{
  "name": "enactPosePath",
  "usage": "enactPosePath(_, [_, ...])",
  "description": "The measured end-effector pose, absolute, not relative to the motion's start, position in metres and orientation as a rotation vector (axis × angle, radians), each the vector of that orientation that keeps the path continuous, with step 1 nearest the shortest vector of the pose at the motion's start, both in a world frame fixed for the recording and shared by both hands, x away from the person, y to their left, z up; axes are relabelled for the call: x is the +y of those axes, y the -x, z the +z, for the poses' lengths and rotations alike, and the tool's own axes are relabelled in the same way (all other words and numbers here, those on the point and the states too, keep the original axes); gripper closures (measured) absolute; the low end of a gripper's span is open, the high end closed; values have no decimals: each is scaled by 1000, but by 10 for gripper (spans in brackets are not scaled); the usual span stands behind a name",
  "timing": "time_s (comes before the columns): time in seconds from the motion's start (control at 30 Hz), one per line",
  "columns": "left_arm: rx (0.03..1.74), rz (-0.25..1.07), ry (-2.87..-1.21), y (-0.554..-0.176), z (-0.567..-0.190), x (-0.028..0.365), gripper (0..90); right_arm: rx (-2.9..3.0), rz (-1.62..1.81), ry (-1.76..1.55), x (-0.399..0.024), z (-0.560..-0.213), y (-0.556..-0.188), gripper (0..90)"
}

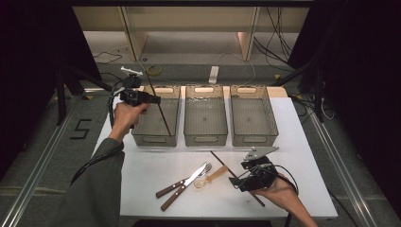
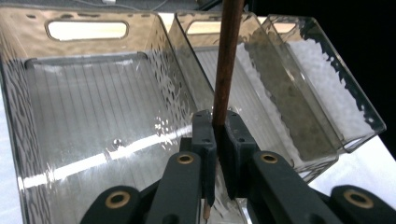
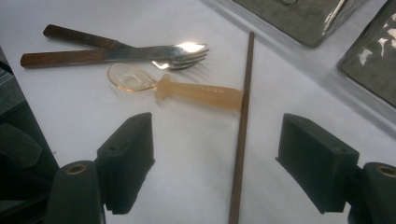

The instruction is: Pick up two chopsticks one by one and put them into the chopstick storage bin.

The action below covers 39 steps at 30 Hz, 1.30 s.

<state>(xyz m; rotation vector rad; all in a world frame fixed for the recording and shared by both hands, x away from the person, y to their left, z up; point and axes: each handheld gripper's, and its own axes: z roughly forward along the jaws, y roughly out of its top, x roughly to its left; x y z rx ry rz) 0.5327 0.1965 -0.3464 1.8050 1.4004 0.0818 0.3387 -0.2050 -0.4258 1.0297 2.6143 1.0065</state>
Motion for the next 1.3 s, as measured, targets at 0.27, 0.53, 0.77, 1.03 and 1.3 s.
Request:
enactPosePath(0.27, [1429,64,-1803,-534,-359,198,840,2613,1002,-1033,-206,-426,-339,271])
enactPosePath(0.53, [1448,52,-1830,-536,-366,196,836,2615,996,-1033,-206,-427,-339,271])
enactPosePath(0.77, [1474,59,-1840,-539,-373,193,807,2620,995,-1035,-205,-428,-339,271])
enactPosePath(1.03, [1512,81,-1848,-540,-373,192,651,2622,991,-1036,-206,-428,-339,271])
enactPosePath(1.3, [1433,70,-1778,-523,-357,195,390,2617,975,-1043,-208,-428,-339,271])
